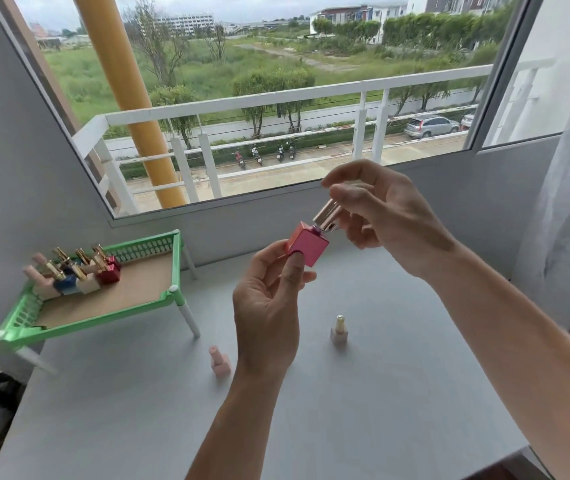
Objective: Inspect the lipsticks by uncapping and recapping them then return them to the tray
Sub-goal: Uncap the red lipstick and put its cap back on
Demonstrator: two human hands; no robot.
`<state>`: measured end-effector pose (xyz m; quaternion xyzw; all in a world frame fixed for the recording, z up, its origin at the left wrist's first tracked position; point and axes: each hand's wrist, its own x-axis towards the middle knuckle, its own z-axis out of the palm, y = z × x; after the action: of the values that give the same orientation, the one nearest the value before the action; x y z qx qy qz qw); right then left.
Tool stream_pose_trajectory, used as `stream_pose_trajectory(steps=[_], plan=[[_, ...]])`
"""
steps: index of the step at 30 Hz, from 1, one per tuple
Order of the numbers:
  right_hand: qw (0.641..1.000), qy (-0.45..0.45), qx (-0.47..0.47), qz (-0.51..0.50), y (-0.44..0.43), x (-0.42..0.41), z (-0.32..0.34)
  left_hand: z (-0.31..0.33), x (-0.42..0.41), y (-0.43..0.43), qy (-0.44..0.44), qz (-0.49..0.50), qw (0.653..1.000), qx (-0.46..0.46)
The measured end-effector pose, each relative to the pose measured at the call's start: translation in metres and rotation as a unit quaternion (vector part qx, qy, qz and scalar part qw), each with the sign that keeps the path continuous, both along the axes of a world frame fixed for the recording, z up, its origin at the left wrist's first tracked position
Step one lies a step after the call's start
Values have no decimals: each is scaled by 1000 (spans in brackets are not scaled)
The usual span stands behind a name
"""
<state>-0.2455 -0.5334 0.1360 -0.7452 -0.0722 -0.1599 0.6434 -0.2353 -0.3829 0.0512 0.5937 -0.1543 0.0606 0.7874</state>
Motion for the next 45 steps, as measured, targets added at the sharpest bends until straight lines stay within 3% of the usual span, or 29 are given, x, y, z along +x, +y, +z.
stream_pose_trajectory(steps=[8, 12, 17, 22, 27, 31, 43, 45], plan=[[999, -26, -23, -38, 0, 2, -1, -1, 0, -1, 2, -6, 1000, -5], [1000, -27, -5, 11, -4, -1, -1, 0, 0, -1, 2, -7, 1000, -2], [997, -52, -22, -47, 1, 2, -1, -1, 2, -1, 1, -5, 1000, -5], [999, -40, -3, -16, -1, 0, -2, 0, 5, -2, 1, 2, 1000, -4], [997, -38, -5, -69, -1, 2, -4, -1, 5, -3, -1, -3, 1000, -8], [999, -32, 26, -30, -2, 1, -7, -1, 6, -4, -1, 2, 1000, -6], [997, -34, 15, -66, 0, 4, -10, -1, 5, -6, 1, 14, 1000, -3], [999, -32, 32, -28, -1, 3, -9, 0, 5, -7, -1, 16, 1000, 0]])
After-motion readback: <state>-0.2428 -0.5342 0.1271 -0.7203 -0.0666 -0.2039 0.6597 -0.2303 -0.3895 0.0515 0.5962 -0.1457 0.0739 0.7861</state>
